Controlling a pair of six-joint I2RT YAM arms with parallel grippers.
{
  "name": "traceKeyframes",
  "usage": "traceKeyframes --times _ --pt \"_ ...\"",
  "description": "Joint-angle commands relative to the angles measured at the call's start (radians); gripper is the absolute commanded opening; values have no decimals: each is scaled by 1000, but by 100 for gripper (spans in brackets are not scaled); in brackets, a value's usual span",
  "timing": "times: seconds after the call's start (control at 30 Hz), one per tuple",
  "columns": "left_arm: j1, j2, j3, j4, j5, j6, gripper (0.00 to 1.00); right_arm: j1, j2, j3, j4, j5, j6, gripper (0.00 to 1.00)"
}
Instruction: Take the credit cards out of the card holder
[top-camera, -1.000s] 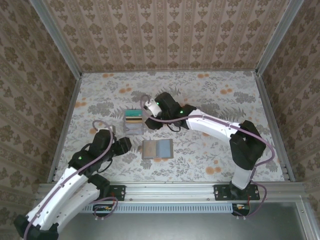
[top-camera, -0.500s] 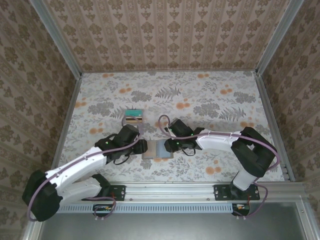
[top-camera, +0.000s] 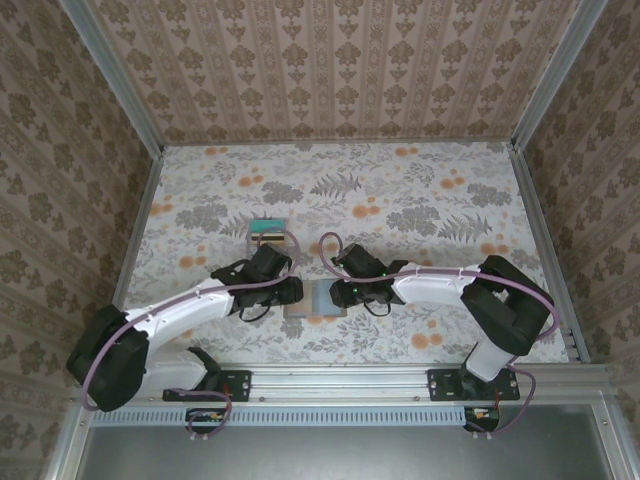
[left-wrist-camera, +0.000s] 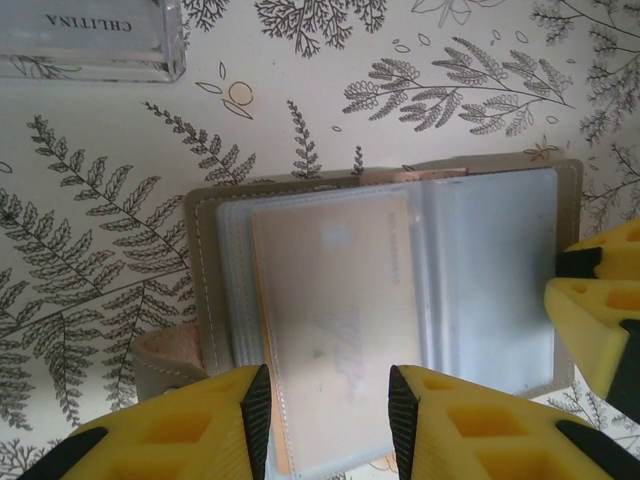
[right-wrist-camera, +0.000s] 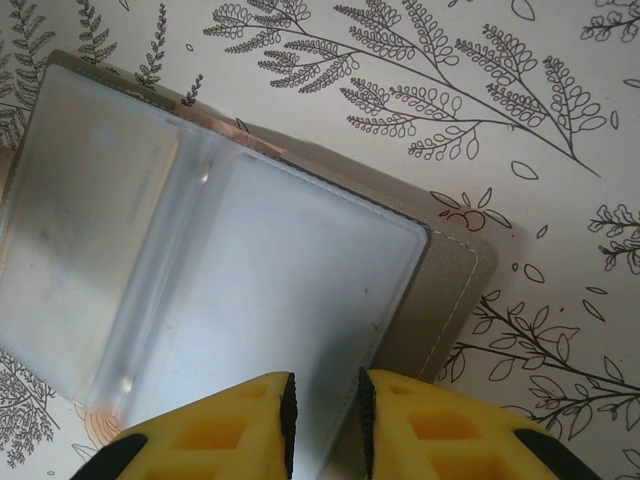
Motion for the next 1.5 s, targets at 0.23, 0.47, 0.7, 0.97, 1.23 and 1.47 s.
traceKeyframes --times 0.23,0.47,0.7,0.97,1.23,1.47 --pt "12 62 -14 47 50 15 38 7 -1 -6 10 13 18 27" --pt "11 59 -18 2 -9 8 35 6 0 -5 5 14 15 27" --pt "13 70 -27 15 9 10 35 7 6 -3 10 11 16 27" --pt "12 102 -40 57 44 2 35 7 14 -3 10 8 20 27" --pt "8 113 -51 90 79 -8 36 8 25 0 16 4 23 27" --pt "10 79 -66 136 123 3 47 7 37 -1 24 0 27 27"
